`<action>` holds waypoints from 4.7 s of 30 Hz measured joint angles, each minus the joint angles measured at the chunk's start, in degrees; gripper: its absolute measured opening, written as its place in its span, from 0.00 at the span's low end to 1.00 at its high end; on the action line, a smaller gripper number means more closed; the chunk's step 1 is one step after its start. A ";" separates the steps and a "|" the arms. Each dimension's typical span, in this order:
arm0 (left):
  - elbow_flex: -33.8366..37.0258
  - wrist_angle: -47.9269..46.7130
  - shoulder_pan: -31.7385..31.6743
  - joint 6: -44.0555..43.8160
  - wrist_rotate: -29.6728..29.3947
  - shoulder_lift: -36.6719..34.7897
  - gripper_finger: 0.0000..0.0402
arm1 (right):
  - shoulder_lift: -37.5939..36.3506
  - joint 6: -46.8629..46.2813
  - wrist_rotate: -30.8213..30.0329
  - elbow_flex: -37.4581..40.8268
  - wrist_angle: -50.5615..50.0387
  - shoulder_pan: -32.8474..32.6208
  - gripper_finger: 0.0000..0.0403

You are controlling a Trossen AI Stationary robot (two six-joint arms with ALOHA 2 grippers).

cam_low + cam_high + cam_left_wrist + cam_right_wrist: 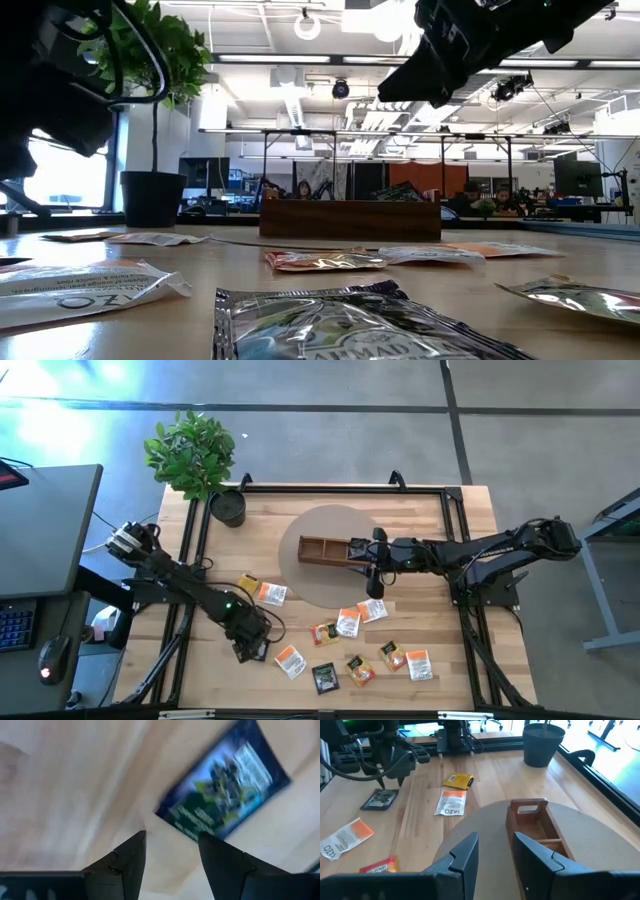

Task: Pick & Place Tea
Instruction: Put the purple tea bag into the right section of the wooden organizer

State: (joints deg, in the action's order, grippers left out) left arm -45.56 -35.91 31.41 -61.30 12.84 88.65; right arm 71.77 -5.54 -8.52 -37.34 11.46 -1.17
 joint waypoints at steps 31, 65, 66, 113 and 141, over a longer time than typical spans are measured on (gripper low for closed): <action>-0.17 2.16 -2.94 5.49 -1.50 3.29 0.38 | 38.78 16.50 19.35 -21.37 15.93 -10.22 0.14; 0.04 6.29 -2.85 1.46 1.23 3.66 0.19 | 66.34 11.88 17.86 -56.04 1.99 -13.13 0.01; 0.04 6.19 -2.85 1.47 1.37 3.66 0.16 | 66.34 11.83 17.23 -56.04 1.86 -13.21 0.01; -12.98 3.30 -11.10 16.18 -13.20 3.46 0.00 | 20.34 9.52 6.55 -8.77 7.68 -13.47 0.11; -12.96 6.39 -11.12 19.69 -13.48 3.44 0.00 | 46.05 -9.54 15.33 -34.02 0.99 -8.58 0.44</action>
State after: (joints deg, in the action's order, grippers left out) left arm -58.52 -29.52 20.29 -41.60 -0.64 92.09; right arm 117.82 -15.08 6.81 -71.36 12.45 -9.75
